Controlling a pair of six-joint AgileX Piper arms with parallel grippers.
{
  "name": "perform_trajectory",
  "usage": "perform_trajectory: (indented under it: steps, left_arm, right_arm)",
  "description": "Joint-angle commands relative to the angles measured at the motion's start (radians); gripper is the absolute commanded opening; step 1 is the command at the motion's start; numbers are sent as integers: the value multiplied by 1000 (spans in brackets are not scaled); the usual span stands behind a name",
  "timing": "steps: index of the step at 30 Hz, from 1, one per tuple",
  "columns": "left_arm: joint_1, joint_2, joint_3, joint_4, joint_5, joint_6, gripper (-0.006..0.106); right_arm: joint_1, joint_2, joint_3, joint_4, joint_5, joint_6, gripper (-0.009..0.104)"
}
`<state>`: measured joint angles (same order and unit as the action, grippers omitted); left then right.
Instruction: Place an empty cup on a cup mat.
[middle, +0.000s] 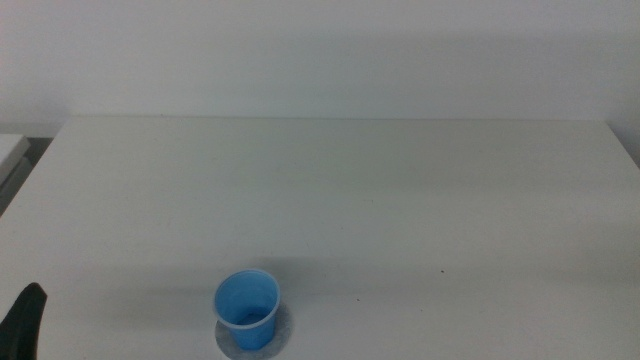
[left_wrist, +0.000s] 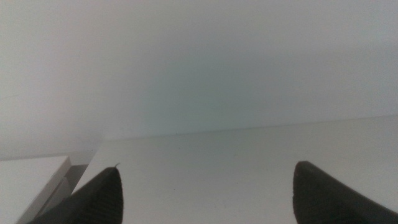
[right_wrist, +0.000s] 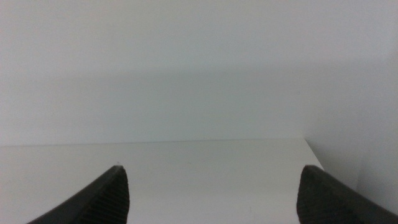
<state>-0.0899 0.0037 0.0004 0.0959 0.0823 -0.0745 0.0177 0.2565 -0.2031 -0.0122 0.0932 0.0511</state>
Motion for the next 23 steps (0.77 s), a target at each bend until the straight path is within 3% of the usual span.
perform_trajectory:
  steps: [1,7,23]
  left_arm:
    - [0,-4,0,-7,-12,-3,94]
    - [0,-4,0,-7,-12,-3,94]
    - [0,-4,0,-7,-12,-3,94]
  right_arm:
    - [-8,-42,61,-2,-48,2,93]
    - [-8,-112,203,1,-48,2,93]
    - [-8,-257,203,-6,-1,2,93]
